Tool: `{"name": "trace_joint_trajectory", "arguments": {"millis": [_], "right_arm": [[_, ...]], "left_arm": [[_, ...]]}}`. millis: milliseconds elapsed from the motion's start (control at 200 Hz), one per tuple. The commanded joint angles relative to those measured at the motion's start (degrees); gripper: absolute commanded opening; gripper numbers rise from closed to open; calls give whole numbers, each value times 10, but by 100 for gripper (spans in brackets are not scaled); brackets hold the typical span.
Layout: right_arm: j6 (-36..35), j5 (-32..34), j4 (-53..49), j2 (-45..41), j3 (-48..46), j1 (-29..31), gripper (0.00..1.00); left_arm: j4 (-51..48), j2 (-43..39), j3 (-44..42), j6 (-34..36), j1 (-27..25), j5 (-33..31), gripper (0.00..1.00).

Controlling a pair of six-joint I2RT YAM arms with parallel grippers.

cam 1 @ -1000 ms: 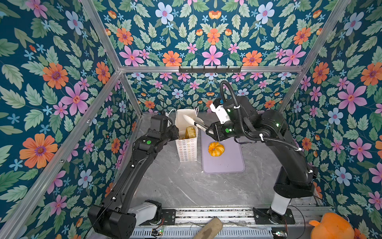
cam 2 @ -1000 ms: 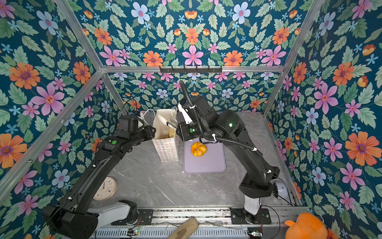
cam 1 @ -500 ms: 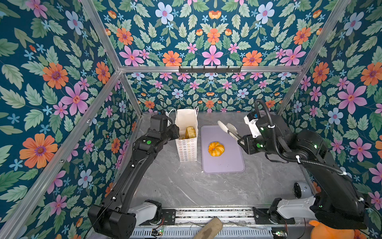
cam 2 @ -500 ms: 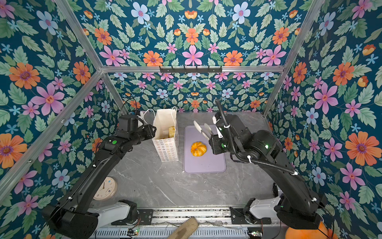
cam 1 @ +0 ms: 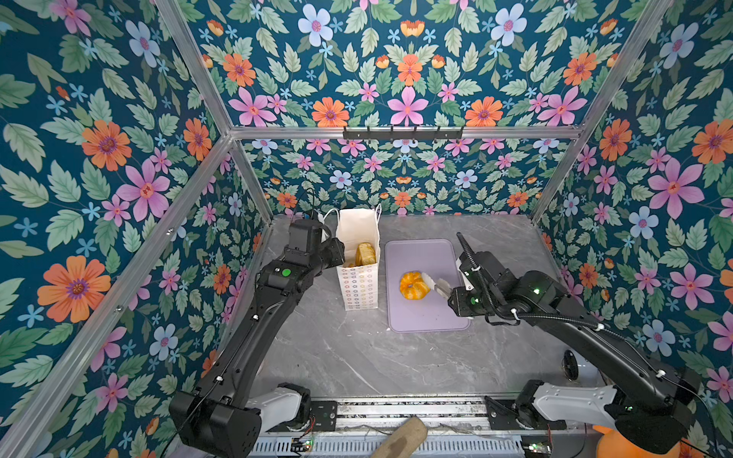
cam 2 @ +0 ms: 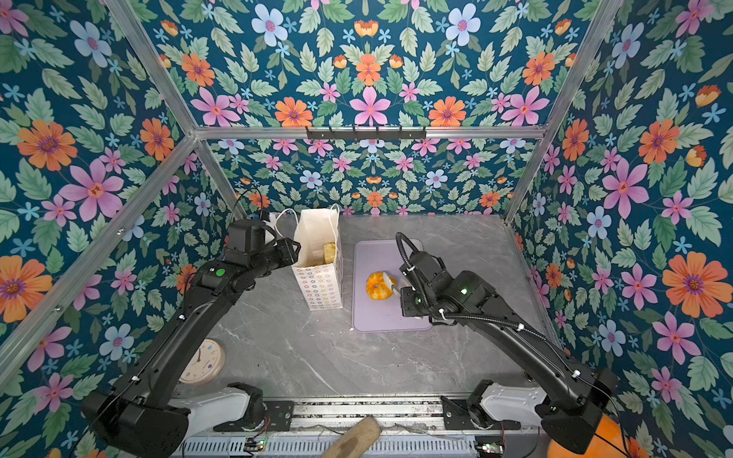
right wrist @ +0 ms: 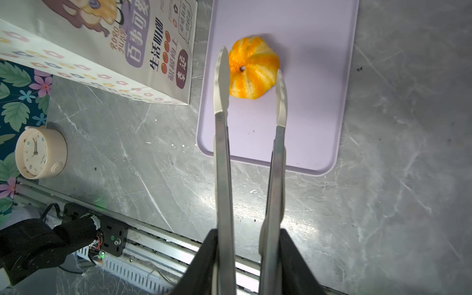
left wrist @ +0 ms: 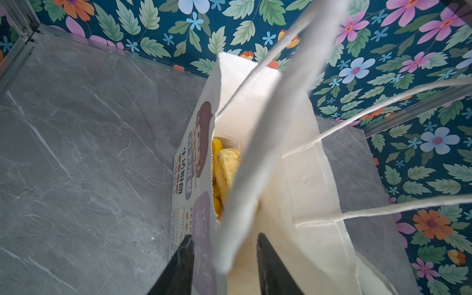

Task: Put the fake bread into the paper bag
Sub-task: 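Raise the empty tongs out of the bag and move toward the segmented bun, then position the open tongs around the round segmented bun on the tray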

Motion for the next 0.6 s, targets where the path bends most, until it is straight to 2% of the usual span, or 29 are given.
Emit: {"name": "trace_joint_trajectory", "arguments": {"millis": [0,85,340,475,595], "right_arm": [[34,-31,75,9,-30,0,37],[39,-34,94,23,-47,0,38],[26,21,69,70,-43,0,40],[-47,-13,90,77,-53,1,45],[-102,-4,99,70,-66,1,50]], "left_arm": [[5,-4,-3,-4,1,-4,42],[6,-3,-3,-4,1,-2,42],[4,-9,-5,-4,1,-6,42],[4,-8,-7,-4,1,-6,42],[4,-8,-6,-2,1,-7,42]]}}
